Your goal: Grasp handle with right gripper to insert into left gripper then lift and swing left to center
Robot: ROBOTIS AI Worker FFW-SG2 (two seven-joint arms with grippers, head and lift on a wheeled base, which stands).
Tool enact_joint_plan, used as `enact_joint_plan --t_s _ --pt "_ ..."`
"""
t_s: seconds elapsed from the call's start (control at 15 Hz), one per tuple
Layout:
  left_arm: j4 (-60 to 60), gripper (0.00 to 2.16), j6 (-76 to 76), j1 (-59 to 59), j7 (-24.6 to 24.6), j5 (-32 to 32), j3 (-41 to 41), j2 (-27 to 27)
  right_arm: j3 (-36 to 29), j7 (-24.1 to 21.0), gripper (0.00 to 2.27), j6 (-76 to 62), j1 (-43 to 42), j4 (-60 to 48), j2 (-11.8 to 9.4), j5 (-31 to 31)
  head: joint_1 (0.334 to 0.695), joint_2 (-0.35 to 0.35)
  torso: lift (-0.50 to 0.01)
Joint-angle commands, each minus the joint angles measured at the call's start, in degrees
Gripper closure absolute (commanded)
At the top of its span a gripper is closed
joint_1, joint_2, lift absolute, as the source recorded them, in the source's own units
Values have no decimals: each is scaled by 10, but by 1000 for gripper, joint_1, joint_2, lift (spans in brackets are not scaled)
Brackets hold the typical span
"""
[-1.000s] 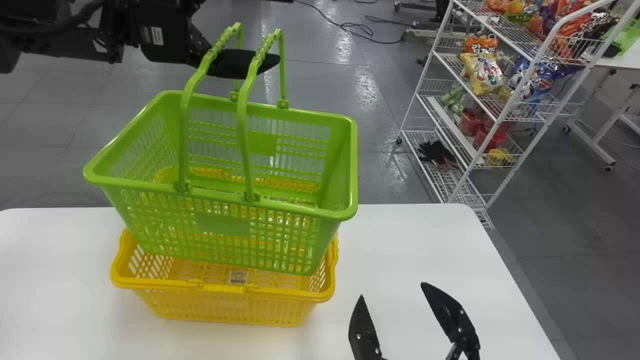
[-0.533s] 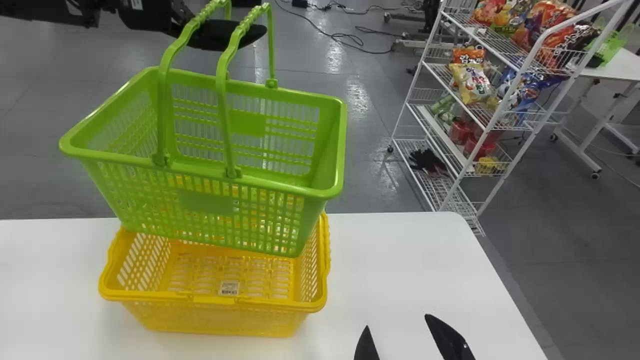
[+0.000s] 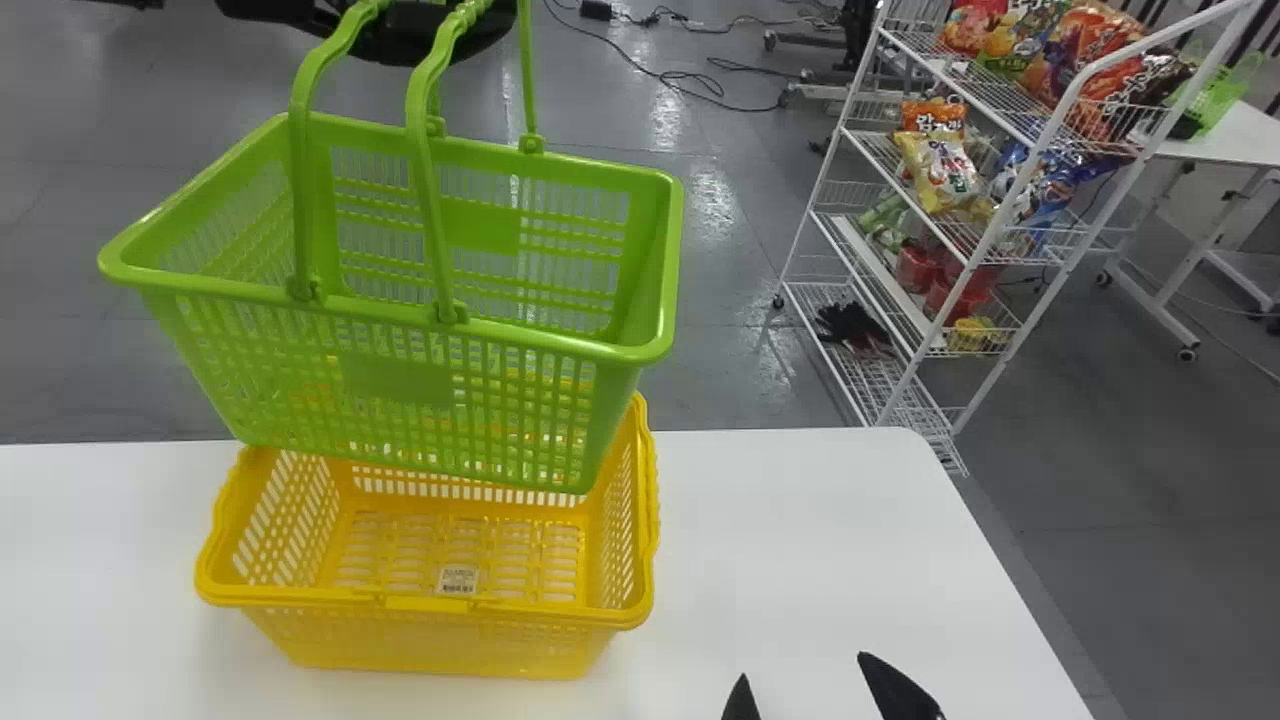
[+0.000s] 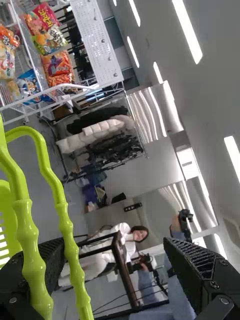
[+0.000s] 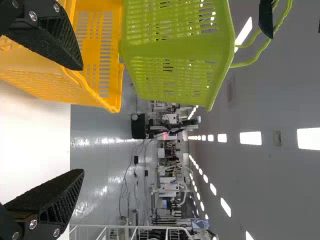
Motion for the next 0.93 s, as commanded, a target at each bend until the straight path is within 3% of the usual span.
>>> enact_joint_plan --t_s 0.0,0.07,0.2,0.27,0.4,0.87 --pt "9 221 1 -9 0 2 1 3 0 0 70 -3 0 4 1 -1 628 -210 -93" --pt "10 491 1 -9 -1 5 0 4 0 0 70 -3 0 4 1 -1 626 -209 -93" --pt "11 1585 1 -9 5 7 -1 4 0 0 70 -3 1 4 2 -1 624 -206 -93" --pt "10 1922 1 -9 17 7 -1 3 0 0 70 -3 1 4 2 -1 624 -205 -93" --pt "10 2135 1 -8 32 13 -1 2 0 0 70 -3 1 6 3 -1 626 -204 -93" --pt "5 2135 1 -6 55 24 1 9 -6 0 70 -10 1 12 5 -8 634 -211 -93"
